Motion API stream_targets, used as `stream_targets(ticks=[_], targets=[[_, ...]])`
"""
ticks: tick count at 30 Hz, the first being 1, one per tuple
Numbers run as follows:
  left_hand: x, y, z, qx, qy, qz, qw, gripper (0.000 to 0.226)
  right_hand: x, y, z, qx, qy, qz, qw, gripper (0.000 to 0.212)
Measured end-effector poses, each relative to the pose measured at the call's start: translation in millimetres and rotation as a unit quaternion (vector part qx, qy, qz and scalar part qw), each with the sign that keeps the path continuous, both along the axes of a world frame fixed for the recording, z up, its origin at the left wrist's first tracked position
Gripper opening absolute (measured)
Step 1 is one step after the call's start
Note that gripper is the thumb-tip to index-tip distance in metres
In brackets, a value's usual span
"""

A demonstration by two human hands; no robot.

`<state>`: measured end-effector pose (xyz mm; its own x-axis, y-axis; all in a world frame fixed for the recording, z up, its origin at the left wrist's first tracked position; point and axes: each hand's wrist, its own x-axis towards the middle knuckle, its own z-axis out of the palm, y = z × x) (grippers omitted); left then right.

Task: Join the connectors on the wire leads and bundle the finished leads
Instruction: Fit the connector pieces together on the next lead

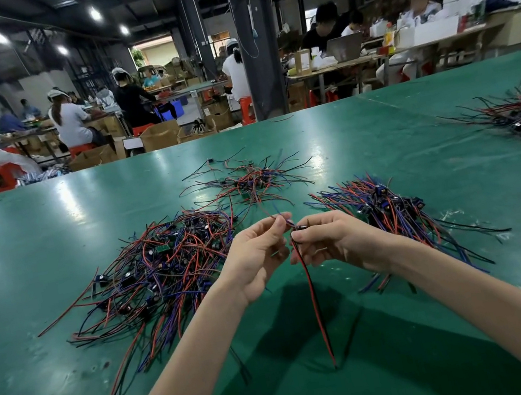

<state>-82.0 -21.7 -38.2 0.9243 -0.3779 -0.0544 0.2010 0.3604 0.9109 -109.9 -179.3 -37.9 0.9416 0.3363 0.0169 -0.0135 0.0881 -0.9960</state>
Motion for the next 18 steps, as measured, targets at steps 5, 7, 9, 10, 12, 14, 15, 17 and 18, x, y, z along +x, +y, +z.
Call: stream_targets(ticks=[5,7,9,10,12,14,15,17,18], targets=[[0.6,-1.9,-2.2,0.000,-0.012,0.007,1.000,0.016,0.8,0.2,-1.7,0.051,0.037,0.009,0.998,0.016],[0.7,-2.0,-2.7,-0.018,-0.010,0.008,1.000,0.010,-0.2,0.4,-1.5,0.063,0.056,0.024,0.996,0.020],[-0.1,-2.3,-2.3,-0.028,-0.011,0.020,0.999,0.006,-1.0,0.4,-1.3,0.069,0.069,0.026,0.995,0.024],[-0.5,-2.5,-2.2,-0.022,-0.015,0.029,0.999,0.007,-0.6,0.5,-1.5,0.070,0.067,0.020,0.995,0.024],[-0.6,-2.4,-2.5,0.011,-0.031,0.047,0.998,0.007,0.6,0.5,-2.3,0.059,0.052,0.001,0.997,0.022],[-0.6,-0.8,-3.1,0.058,-0.062,0.059,0.995,0.005,1.7,0.7,-3.2,0.032,0.033,-0.012,0.999,0.018],[-0.2,0.3,-3.4,0.087,-0.086,0.063,0.991,0.007,2.0,0.5,-3.9,0.012,0.024,-0.015,1.000,0.016],[0.7,2.6,-3.9,0.144,-0.139,0.066,0.978,0.012,2.0,0.2,-5.1,-0.039,0.002,-0.012,0.999,0.014],[1.0,3.2,-3.9,0.164,-0.161,0.066,0.971,0.013,1.2,0.1,-5.4,-0.069,-0.014,-0.007,0.997,0.014]])
